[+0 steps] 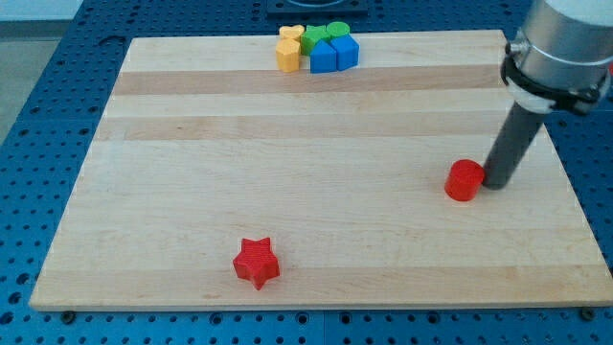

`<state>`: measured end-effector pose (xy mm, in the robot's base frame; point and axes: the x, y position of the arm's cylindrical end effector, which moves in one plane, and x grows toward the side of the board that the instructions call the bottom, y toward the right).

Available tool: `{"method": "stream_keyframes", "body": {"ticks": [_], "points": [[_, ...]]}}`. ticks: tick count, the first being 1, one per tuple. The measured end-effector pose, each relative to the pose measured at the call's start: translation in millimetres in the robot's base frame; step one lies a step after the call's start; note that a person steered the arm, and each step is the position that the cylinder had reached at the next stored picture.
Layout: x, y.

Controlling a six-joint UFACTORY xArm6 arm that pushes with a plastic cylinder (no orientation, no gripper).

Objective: Push red circle below the blue triangle

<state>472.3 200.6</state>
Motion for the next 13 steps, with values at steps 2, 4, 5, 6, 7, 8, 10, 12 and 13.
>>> {"method": "stream_keyframes", "body": {"ticks": [2,4,5,6,7,8,10,12,13], "points": [[-41.2,-46.9],[-26.9,52.3],[1.8,55.6],[23.3,39.4],[23.8,-9.0],[-13.3,-62.9],[-59.8,-130.5],[-14.6,-65.3],[5.5,-92.0]]}}
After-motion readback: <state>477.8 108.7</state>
